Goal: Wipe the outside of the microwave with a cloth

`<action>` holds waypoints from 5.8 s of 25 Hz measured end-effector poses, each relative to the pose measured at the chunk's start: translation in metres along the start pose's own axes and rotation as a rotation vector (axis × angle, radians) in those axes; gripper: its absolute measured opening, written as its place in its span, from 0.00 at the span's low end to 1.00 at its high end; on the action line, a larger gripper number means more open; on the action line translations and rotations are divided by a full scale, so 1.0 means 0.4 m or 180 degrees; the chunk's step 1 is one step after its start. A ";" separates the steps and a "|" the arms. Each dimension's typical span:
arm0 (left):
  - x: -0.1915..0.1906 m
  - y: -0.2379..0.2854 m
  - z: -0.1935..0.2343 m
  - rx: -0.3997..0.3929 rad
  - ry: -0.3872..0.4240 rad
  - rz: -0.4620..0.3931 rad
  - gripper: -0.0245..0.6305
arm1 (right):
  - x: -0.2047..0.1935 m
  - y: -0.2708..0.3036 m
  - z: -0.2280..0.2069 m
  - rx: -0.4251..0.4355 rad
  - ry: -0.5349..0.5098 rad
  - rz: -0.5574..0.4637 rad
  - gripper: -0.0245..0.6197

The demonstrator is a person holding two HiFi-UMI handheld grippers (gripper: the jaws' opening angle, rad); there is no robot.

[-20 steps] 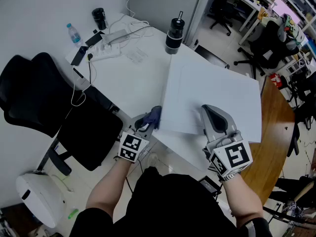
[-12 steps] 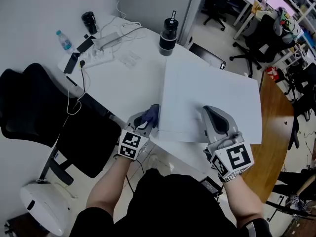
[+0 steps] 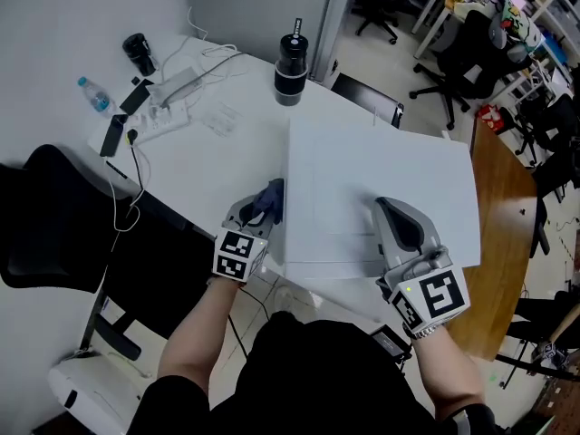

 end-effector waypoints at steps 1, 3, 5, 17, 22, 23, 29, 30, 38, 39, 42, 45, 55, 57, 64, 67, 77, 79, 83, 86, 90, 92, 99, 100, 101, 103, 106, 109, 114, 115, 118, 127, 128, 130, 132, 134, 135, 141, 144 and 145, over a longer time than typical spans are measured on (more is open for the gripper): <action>0.004 0.010 0.006 0.0002 0.0006 0.0003 0.17 | -0.001 -0.001 -0.006 -0.0021 0.0004 0.0007 0.04; 0.012 0.030 0.017 0.0007 0.0010 0.0008 0.16 | -0.003 -0.006 -0.017 -0.0062 0.0015 0.0019 0.04; 0.019 0.048 0.030 0.0011 0.0010 0.0018 0.16 | -0.003 -0.008 -0.026 -0.0099 0.0030 0.0025 0.04; 0.058 0.141 0.101 0.0113 -0.0053 0.0095 0.16 | -0.008 -0.014 -0.082 -0.0288 0.0104 -0.0002 0.04; 0.072 0.170 0.122 0.0177 -0.0144 0.0122 0.17 | -0.007 -0.026 -0.100 -0.0366 0.0111 -0.0011 0.04; 0.076 0.174 0.125 0.0189 -0.0164 0.0119 0.17 | -0.007 -0.029 -0.102 -0.0379 0.0111 -0.0013 0.04; 0.114 0.170 0.149 0.0247 -0.0204 0.0043 0.17 | 0.003 -0.040 -0.105 -0.0400 0.0102 -0.0035 0.04; 0.121 0.165 0.150 0.0261 -0.0198 0.0026 0.17 | 0.003 -0.041 -0.105 -0.0391 0.0100 -0.0037 0.04; 0.203 0.073 0.169 0.0352 -0.0153 -0.0217 0.17 | 0.017 -0.011 -0.068 -0.0137 0.0095 -0.0022 0.08; 0.219 0.056 0.170 0.0358 -0.0145 -0.0265 0.17 | 0.020 -0.004 -0.061 -0.0078 0.0096 -0.0014 0.10; 0.280 0.000 0.167 0.0336 -0.0105 -0.0448 0.17 | 0.034 0.025 -0.039 0.0109 0.0077 -0.0010 0.16; 0.355 -0.068 0.141 0.0185 0.0011 -0.0681 0.17 | 0.053 0.055 -0.011 0.0351 0.0042 -0.0016 0.23; 0.520 -0.260 -0.051 -0.1146 0.0502 -0.1037 0.17 | 0.137 0.118 0.106 0.1317 -0.0053 -0.0280 0.37; 0.528 -0.286 -0.093 -0.1439 0.0590 -0.1034 0.17 | 0.145 0.115 0.130 0.1484 -0.0050 -0.0326 0.38; 0.520 -0.339 -0.129 -0.2000 0.0420 -0.1061 0.17 | 0.151 0.085 0.196 0.2000 0.0085 -0.0416 0.32; 0.514 -0.350 -0.130 -0.2189 0.0328 -0.1042 0.17 | 0.154 0.073 0.216 0.2121 0.0062 -0.0423 0.26; 0.484 -0.358 -0.097 -0.1896 0.0364 -0.0991 0.24 | 0.144 0.086 0.198 0.1612 0.0033 -0.0193 0.13; 0.475 -0.366 -0.072 -0.1646 0.0372 -0.1040 0.24 | 0.127 0.100 0.181 0.1401 0.0102 -0.0045 0.13; 0.478 -0.401 -0.033 -0.1195 0.0350 -0.1264 0.22 | 0.082 0.132 0.147 0.0924 0.0128 0.0474 0.13; 0.477 -0.415 -0.034 -0.1049 0.0342 -0.1362 0.17 | 0.042 0.161 0.129 0.0636 0.0022 0.0876 0.13; 0.468 -0.420 -0.055 -0.0943 0.0339 -0.1403 0.12 | 0.000 0.190 0.129 0.0469 -0.0218 0.1215 0.13; 0.467 -0.422 -0.067 -0.0891 0.0336 -0.1427 0.10 | -0.007 0.199 0.128 0.0405 -0.0400 0.1288 0.13; 0.454 -0.424 -0.110 -0.0747 0.0353 -0.1388 0.04 | -0.023 0.185 0.090 0.0252 -0.0701 0.1375 0.13; 0.454 -0.423 -0.116 -0.0740 0.0352 -0.1381 0.04 | -0.025 0.180 0.077 0.0226 -0.0683 0.1382 0.13; 0.455 -0.421 -0.122 -0.0732 0.0352 -0.1375 0.04 | -0.027 0.174 0.064 0.0202 -0.0663 0.1388 0.13; 0.459 -0.416 -0.136 -0.0714 0.0358 -0.1363 0.04 | -0.034 0.160 0.037 0.0161 -0.0634 0.1396 0.13; 0.468 -0.405 -0.165 -0.0708 0.0384 -0.1354 0.04 | -0.047 0.132 -0.006 0.0099 -0.0599 0.1402 0.13; 0.482 -0.392 -0.202 -0.0714 0.0429 -0.1353 0.04 | -0.063 0.097 -0.054 0.0032 -0.0570 0.1399 0.13; 0.509 -0.356 -0.276 -0.0718 0.0464 -0.1334 0.04 | -0.083 0.032 -0.142 -0.0035 -0.0513 0.1391 0.13; 0.515 -0.349 -0.293 -0.0719 0.0468 -0.1322 0.04 | -0.086 0.018 -0.161 -0.0041 -0.0494 0.1391 0.13; 0.529 -0.328 -0.343 -0.0701 0.0491 -0.1286 0.04 | -0.098 -0.025 -0.216 -0.0067 -0.0446 0.1376 0.13; 0.557 -0.260 -0.504 -0.0689 0.0567 -0.1191 0.04 | -0.137 -0.155 -0.385 -0.0188 -0.0350 0.1326 0.13; 0.558 -0.253 -0.520 -0.0686 0.0575 -0.1177 0.04 | -0.142 -0.168 -0.402 -0.0202 -0.0338 0.1316 0.13; 0.560 -0.238 -0.547 -0.0676 0.0590 -0.1143 0.04 | -0.152 -0.190 -0.432 -0.0227 -0.0313 0.1290 0.13; 0.559 -0.225 -0.572 -0.0665 0.0609 -0.1114 0.04 | -0.161 -0.210 -0.459 -0.0249 -0.0296 0.1262 0.13; 0.562 -0.214 -0.598 -0.0659 0.0625 -0.1104 0.04 | -0.168 -0.229 -0.484 -0.0272 -0.0290 0.1236 0.13; 0.565 -0.208 -0.611 -0.0657 0.0631 -0.1102 0.04 | -0.171 -0.239 -0.497 -0.0286 -0.0285 0.1224 0.13; 0.573 -0.176 -0.685 -0.0642 0.0674 -0.1009 0.04 | -0.193 -0.299 -0.577 -0.0370 -0.0197 0.1136 0.13; 0.574 -0.160 -0.716 -0.0632 0.0697 -0.0968 0.04 | -0.207 -0.324 -0.614 -0.0404 -0.0142 0.1075 0.13; 0.577 -0.155 -0.727 -0.0627 0.0709 -0.0980 0.04 | -0.211 -0.333 -0.625 -0.0412 -0.0128 0.1053 0.13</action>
Point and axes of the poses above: the fingertips, and each gripper's own axes: y forward along the fingers, z to its left, x out of its top, the point moved 6 cm from there along -y, backward along the fingers, and after that the axes turned 2 degrees about x, right-handed, at the moved point
